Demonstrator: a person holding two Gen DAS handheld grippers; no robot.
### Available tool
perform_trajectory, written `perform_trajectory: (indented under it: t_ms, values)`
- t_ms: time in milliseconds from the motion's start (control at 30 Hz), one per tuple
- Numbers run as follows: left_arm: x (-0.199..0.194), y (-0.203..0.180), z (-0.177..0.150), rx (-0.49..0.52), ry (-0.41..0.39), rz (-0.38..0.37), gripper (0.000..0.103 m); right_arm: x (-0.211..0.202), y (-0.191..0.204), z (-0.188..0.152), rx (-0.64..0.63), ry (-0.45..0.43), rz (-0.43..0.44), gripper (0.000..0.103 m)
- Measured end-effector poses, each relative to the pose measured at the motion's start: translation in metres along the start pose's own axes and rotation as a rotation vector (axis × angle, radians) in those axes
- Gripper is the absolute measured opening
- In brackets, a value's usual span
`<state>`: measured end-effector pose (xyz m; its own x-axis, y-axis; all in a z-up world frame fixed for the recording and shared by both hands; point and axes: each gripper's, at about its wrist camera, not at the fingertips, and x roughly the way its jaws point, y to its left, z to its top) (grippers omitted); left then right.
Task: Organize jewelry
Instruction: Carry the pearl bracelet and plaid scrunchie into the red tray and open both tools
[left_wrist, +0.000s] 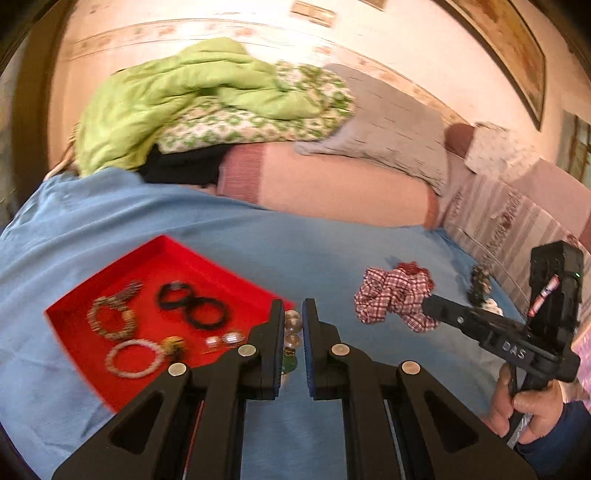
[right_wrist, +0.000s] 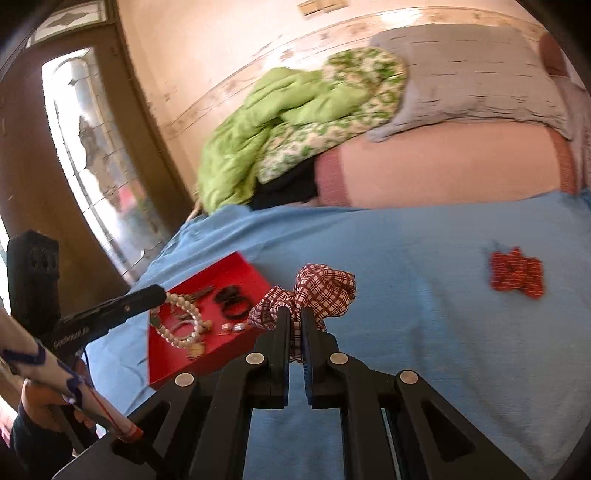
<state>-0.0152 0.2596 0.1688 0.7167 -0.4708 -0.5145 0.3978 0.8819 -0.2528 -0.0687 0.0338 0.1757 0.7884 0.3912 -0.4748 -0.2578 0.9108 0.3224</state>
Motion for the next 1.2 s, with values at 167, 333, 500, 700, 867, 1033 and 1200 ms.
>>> perform_trajectory:
  t_ms: [167,333,500,700,867,1033,1200]
  values:
    - [-0.004,0.041,-0.01,-0.071,0.025,0.038,0.009,0.029,0.036,0.0,-0.021,0.03,0.05,0.006]
    - [0.001,0.07,-0.024,-0.123,0.08,0.088,0.009,0.062,0.061,0.005,0.001,0.055,0.078,0.006]
    - [0.003,0.094,-0.035,-0.176,0.113,0.119,0.009,0.091,0.071,0.017,0.023,0.086,0.095,0.006]
    - [0.013,0.103,-0.04,-0.203,0.147,0.13,0.009,0.14,0.085,0.033,0.029,0.147,0.104,0.006]
    - [0.027,0.106,-0.042,-0.201,0.174,0.142,0.009,0.193,0.098,0.042,0.008,0.199,0.088,0.006]
    - [0.032,0.111,-0.042,-0.187,0.184,0.188,0.009,0.243,0.101,0.046,-0.007,0.247,0.048,0.006]
    - [0.033,0.117,-0.038,-0.2,0.179,0.185,0.01,0.275,0.105,0.048,-0.048,0.298,0.002,0.009]
